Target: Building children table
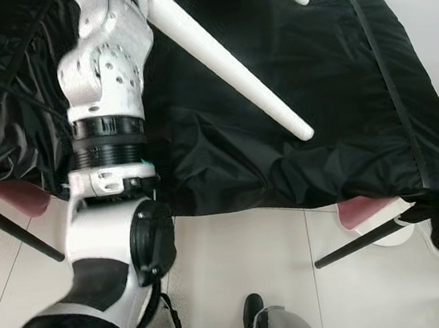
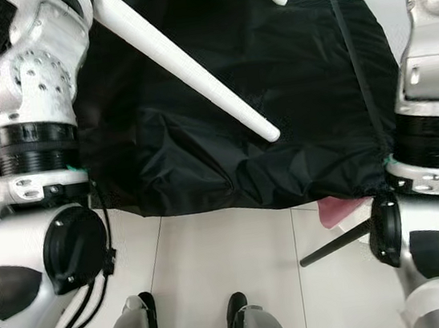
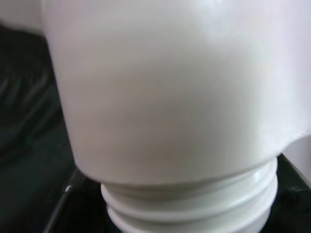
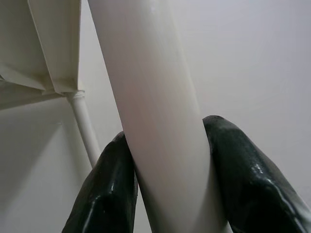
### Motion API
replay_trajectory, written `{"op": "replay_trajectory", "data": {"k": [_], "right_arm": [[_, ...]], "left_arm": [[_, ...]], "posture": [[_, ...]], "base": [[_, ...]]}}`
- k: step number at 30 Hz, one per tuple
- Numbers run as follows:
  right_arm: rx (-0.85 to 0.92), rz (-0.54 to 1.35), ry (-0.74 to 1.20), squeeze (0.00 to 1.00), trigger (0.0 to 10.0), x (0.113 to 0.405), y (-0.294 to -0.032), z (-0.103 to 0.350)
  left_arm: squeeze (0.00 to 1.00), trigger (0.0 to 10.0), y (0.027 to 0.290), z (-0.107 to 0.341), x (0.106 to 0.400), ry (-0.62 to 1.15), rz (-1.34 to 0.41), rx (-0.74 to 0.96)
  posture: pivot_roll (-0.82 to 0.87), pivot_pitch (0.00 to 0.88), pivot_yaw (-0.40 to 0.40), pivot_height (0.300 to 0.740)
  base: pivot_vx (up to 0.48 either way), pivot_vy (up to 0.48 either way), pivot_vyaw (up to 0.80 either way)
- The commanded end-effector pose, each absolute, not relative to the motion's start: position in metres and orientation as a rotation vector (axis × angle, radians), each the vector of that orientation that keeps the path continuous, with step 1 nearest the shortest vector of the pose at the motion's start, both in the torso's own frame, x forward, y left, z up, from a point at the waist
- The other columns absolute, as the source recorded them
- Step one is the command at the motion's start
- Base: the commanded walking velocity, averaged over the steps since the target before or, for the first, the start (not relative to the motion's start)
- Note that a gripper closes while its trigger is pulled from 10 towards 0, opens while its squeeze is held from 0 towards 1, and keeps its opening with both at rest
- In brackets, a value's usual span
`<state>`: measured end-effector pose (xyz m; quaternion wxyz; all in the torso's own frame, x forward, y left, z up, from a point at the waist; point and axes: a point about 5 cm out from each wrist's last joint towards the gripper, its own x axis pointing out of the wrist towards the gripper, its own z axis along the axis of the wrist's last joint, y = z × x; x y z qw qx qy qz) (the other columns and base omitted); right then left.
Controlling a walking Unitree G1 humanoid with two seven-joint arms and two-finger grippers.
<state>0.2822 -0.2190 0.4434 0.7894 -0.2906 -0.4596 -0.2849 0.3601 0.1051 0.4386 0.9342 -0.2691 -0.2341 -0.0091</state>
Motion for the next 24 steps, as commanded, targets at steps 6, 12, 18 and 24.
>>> {"op": "replay_trajectory", "data": {"k": [6, 12, 18, 24], "right_arm": [[-0.389, -0.799, -0.933, 0.00, 0.0, 0.273, -0.247, 0.418], [-0.369, -0.754, -0.833, 0.00, 0.0, 0.283, -0.249, 0.398], [-0.297, -0.644, -0.648, 0.00, 0.0, 0.299, -0.233, 0.335], [-0.260, -0.589, -0.605, 0.00, 0.0, 0.300, -0.226, 0.320]], "left_arm": [[0.00, 0.0, 0.085, 0.518, 0.295, -0.904, -0.281, -0.472], [0.00, 0.0, 0.082, 0.514, 0.293, -0.908, -0.290, -0.470], [0.00, 0.0, 0.074, 0.506, 0.290, -0.864, -0.336, -0.440], [0.00, 0.0, 0.070, 0.498, 0.288, -0.846, -0.349, -0.401]], "posture": [[0.12, 0.233, -0.066, 0.740], [0.12, 0.240, -0.066, 0.740], [0.14, 0.249, -0.067, 0.740], [0.14, 0.248, -0.067, 0.740]], "base": [[0.000, 0.000, 0.00], [0.000, 0.000, 0.00], [0.000, 0.000, 0.00], [0.000, 0.000, 0.00]]}}
